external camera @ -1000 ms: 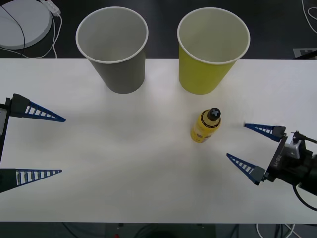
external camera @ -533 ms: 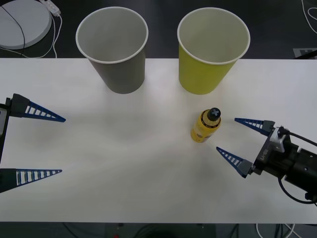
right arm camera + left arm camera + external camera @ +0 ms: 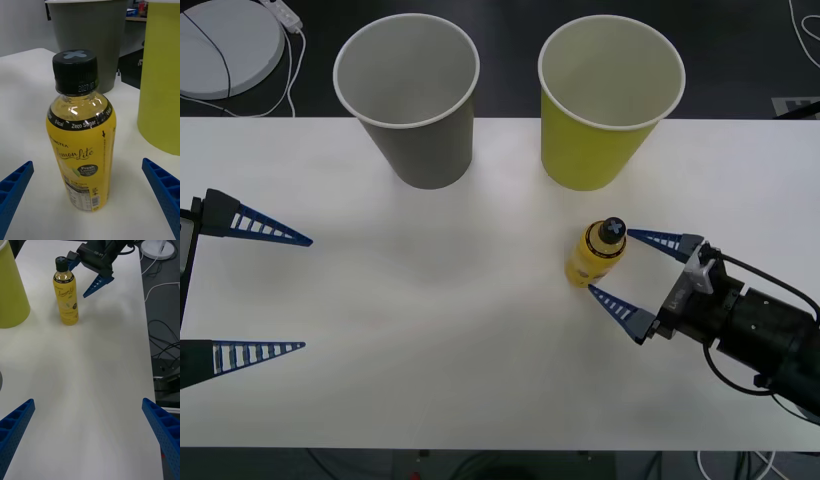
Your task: Put the can into the green bin and the plastic bottle into the gray bin
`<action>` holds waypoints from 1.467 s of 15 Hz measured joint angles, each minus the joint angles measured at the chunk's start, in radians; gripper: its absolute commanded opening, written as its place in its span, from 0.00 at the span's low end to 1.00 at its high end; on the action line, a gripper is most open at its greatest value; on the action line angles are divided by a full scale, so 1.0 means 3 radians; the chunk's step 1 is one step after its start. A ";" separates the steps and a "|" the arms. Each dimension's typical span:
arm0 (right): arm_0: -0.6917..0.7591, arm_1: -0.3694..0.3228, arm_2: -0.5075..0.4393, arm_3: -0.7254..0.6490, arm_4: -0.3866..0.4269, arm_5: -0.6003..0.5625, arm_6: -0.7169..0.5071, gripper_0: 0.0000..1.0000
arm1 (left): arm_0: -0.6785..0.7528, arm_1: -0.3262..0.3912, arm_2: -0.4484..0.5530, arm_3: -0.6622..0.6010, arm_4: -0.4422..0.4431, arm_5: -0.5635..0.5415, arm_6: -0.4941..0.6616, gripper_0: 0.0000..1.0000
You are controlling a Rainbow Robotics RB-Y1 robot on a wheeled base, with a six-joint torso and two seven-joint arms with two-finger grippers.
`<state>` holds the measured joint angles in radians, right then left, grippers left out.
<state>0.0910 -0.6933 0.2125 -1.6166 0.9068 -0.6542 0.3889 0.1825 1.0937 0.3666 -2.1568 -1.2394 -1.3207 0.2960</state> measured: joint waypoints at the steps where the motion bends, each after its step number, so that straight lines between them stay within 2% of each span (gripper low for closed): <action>1: -0.0022 0.0000 0.0040 0.0000 -0.0002 0.0023 0.0000 1.00 | 0.0000 0.0000 0.0000 0.0000 0.0000 0.0000 0.0000 1.00; 20: -0.0333 0.0000 0.0435 0.0001 0.0003 0.0477 -0.0006 1.00 | 0.0000 0.0000 0.0000 0.0000 0.0000 0.0000 0.0000 1.00; 21: -0.0334 0.0000 0.0441 0.0000 0.0003 0.0480 -0.0005 0.64 | 0.0000 0.0000 0.0000 0.0000 0.0000 0.0000 0.0000 1.00; 22: -0.0334 0.0000 0.0442 0.0000 0.0004 0.0482 -0.0001 0.17 | 0.0000 0.0000 0.0000 0.0000 0.0000 0.0000 0.0000 1.00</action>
<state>-0.0092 -0.6932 0.3452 -1.6165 0.9079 -0.5097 0.3885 0.1825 1.0937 0.3666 -2.1568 -1.2394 -1.3207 0.2961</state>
